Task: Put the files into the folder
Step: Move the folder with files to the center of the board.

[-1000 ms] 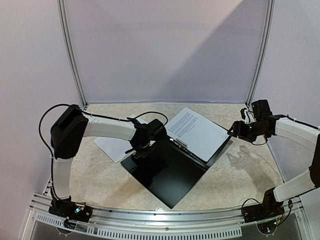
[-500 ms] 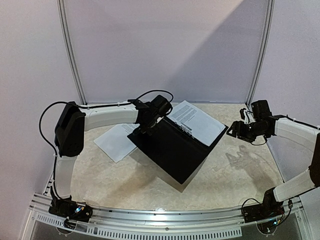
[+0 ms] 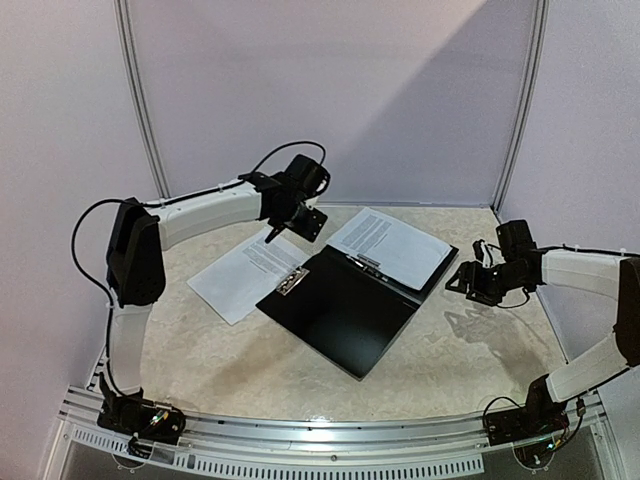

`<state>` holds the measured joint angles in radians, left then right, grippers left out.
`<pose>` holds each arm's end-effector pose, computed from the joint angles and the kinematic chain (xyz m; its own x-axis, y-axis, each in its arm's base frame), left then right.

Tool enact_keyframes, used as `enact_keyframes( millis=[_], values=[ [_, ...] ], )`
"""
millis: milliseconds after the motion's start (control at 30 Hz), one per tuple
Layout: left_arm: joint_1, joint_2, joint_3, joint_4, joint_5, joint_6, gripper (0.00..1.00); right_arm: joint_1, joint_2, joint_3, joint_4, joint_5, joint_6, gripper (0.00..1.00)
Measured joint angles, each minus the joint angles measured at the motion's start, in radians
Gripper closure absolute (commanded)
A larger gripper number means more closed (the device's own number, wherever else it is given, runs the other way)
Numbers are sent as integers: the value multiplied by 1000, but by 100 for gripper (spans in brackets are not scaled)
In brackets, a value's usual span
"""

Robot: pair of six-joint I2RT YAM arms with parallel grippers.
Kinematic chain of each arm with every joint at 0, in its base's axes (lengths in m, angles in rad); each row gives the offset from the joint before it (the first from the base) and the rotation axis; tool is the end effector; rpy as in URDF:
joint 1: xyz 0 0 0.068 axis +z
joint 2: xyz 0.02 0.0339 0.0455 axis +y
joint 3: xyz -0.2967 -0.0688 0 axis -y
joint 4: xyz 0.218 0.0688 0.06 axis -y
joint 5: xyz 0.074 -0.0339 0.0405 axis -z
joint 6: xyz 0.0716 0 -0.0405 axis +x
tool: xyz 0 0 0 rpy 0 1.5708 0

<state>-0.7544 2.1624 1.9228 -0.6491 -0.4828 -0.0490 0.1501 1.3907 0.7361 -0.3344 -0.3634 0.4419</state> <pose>0.3857 -0.3169 0.2597 -0.5842 0.4896 -0.6473 0.3651 0.8709 0.3291 0.2471 0.0631 0.2025 -0.8891 0.2698 -0.3697 0.0524 0.8624 0.5035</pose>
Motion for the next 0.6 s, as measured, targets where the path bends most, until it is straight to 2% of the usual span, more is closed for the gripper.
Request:
enact_keyframes(
  millis=[33, 100, 200, 367, 600],
  values=[
    [26, 8, 18, 18, 39, -31, 16, 0, 0, -10, 11, -14, 9, 27],
    [87, 50, 88, 61, 120, -91, 15, 5, 0, -29, 23, -32, 27, 27],
    [158, 176, 265, 113, 218, -159, 14, 18, 0, -45, 26, -42, 44, 27],
    [193, 409, 495, 178, 337, -225, 12, 29, -24, -64, 23, -47, 55, 27],
    [169, 567, 498, 223, 463, -275, 12, 29, -52, -85, 30, -47, 60, 27]
  ],
)
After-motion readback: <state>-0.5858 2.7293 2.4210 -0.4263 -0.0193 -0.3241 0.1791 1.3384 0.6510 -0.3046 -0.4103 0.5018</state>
